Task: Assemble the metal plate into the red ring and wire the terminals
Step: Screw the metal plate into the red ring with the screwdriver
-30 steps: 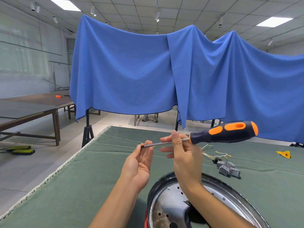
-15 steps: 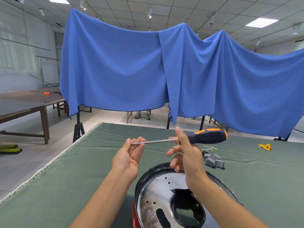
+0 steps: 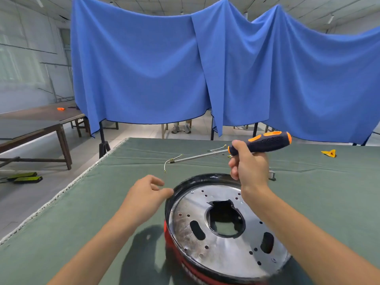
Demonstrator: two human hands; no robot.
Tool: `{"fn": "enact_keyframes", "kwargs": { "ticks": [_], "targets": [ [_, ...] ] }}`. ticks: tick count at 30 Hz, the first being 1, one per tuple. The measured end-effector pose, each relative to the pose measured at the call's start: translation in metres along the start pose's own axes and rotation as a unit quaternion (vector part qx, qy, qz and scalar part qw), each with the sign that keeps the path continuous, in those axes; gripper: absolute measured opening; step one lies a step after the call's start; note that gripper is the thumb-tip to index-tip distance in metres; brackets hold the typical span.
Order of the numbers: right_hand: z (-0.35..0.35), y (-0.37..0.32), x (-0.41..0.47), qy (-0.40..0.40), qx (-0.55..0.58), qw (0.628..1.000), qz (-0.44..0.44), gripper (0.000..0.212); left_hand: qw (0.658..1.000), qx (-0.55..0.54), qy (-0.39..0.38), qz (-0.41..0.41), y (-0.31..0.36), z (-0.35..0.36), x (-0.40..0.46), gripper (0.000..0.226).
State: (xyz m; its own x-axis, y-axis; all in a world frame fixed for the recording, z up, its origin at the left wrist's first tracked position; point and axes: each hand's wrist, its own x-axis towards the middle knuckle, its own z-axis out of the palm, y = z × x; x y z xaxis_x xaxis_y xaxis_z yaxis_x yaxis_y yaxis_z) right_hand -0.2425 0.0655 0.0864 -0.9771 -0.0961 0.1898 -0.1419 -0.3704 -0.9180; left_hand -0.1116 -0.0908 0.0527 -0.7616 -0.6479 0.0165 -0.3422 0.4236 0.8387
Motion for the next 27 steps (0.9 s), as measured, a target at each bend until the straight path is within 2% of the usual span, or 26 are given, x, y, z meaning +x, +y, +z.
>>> {"fn": "enact_keyframes", "kwargs": {
  "ticks": [2, 4, 5, 8, 12, 15, 18, 22, 24, 27],
  "targets": [
    [0.001, -0.002, -0.003, -0.022, -0.019, 0.999, -0.027, 0.021, 0.986, 0.119, -0.105, -0.049, -0.003, -0.001, -0.011, 0.031],
    [0.001, -0.005, -0.006, -0.045, -0.042, 0.996, -0.064, 0.021, 0.97, 0.122, -0.194, -0.081, -0.004, 0.004, -0.016, 0.027],
    [0.0, -0.008, -0.008, -0.054, -0.051, 0.994, -0.086, 0.024, 0.969, 0.111, -0.208, -0.08, -0.005, 0.006, -0.015, 0.024],
    [-0.005, -0.018, -0.011, -0.067, -0.056, 0.986, -0.143, 0.031, 0.975, 0.099, -0.19, -0.055, -0.002, 0.012, -0.004, 0.023],
    [-0.012, -0.035, -0.01, -0.053, -0.046, 0.979, -0.192, 0.025, 0.987, 0.088, -0.134, -0.018, 0.006, 0.02, 0.024, 0.019],
    [-0.016, -0.042, -0.006, -0.032, -0.048, 0.975, -0.215, 0.02, 0.995, -0.043, -0.085, -0.003, 0.015, 0.028, 0.046, 0.021],
    [-0.018, -0.046, -0.001, -0.017, -0.08, 0.964, -0.253, 0.022, 0.974, -0.219, -0.052, -0.038, 0.016, 0.043, 0.056, 0.034],
    [-0.016, -0.042, 0.008, -0.007, -0.104, 0.952, -0.288, 0.019, 0.923, -0.372, -0.051, -0.086, -0.003, 0.066, 0.053, 0.032],
    [-0.012, -0.037, 0.013, 0.004, -0.13, 0.941, -0.312, 0.021, 0.908, -0.404, -0.077, -0.085, -0.013, 0.069, 0.052, 0.034],
    [-0.005, -0.024, 0.014, -0.005, -0.166, 0.929, -0.332, 0.021, 0.909, -0.403, -0.091, -0.055, -0.023, 0.07, 0.051, 0.039]
  ]
}}
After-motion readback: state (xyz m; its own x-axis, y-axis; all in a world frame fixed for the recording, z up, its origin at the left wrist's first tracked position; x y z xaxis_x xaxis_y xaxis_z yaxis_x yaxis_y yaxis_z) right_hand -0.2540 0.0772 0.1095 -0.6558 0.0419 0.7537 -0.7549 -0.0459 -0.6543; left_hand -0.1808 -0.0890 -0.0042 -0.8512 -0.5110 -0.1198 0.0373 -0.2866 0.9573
